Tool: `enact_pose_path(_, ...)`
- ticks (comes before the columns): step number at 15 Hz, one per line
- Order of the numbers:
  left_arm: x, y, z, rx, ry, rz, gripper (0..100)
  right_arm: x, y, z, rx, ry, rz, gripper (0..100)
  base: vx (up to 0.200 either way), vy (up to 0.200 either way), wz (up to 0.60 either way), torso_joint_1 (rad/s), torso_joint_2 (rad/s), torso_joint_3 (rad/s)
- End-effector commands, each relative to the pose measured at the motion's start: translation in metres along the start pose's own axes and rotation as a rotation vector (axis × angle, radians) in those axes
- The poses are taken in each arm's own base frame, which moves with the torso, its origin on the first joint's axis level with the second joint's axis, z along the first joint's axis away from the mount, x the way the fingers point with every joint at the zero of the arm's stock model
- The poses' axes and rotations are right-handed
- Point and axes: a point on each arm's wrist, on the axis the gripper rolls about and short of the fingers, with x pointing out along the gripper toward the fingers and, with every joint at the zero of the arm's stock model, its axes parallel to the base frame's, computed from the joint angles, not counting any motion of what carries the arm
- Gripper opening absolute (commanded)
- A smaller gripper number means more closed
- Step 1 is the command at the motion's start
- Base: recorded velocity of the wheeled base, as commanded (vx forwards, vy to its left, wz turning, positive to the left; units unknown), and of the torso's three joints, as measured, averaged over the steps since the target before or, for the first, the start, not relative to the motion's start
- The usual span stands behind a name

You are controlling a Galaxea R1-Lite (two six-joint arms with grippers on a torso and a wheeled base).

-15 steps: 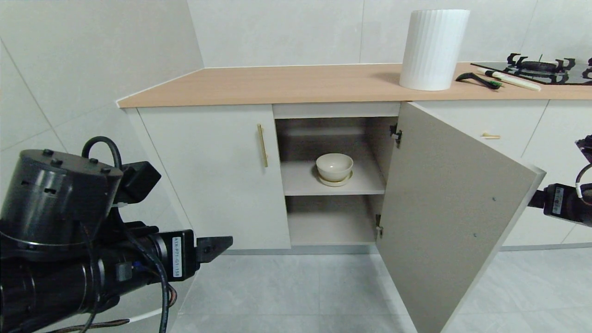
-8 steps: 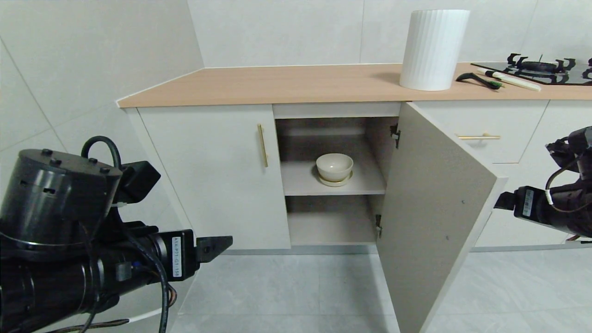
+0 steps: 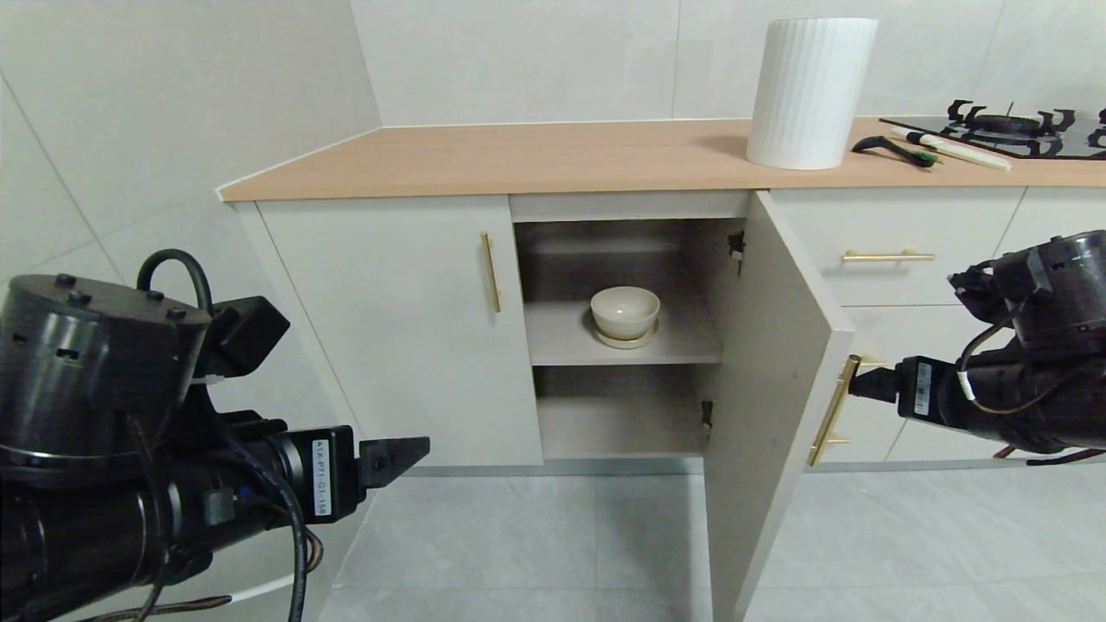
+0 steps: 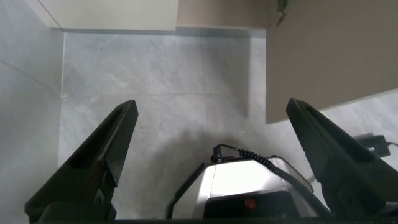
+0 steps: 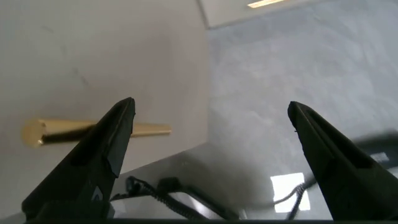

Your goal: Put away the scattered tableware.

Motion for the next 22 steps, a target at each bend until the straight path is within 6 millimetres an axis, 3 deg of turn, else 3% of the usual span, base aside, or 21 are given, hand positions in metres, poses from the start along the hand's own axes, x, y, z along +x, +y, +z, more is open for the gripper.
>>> enact_pose_path(1, -0.004, 0.001, 0.002, -0.006, -0.016, -0.006, 100, 0.016, 0.02, -0.008, -0.045, 0.021, 0.051, 100, 0.0, 0.0, 0.0, 0.0, 0.0, 0.0)
enact_pose_path(7, -0.004, 0.001, 0.002, 0.002, -0.016, -0.006, 100, 0.075, 0.084, -0.012, -0.134, 0.063, 0.139, 100, 0.0, 0.0, 0.0, 0.0, 0.0, 0.0)
enact_pose_path(9, -0.004, 0.001, 0.002, 0.003, -0.015, -0.006, 100, 0.089, 0.096, -0.011, -0.177, 0.062, 0.152, 100, 0.0, 0.0, 0.0, 0.0, 0.0, 0.0)
enact_pose_path(20, -0.002, 0.0, 0.003, 0.006, -0.018, 0.003, 100, 0.12, 0.108, -0.017, -0.154, 0.029, 0.206, 100, 0.0, 0.0, 0.0, 0.0, 0.0, 0.0)
enact_pose_path(22, -0.002, 0.0, 0.003, 0.01, -0.017, 0.005, 100, 0.126, 0.11, -0.018, -0.136, 0.016, 0.213, 100, 0.2, 0.0, 0.0, 0.0, 0.0, 0.012)
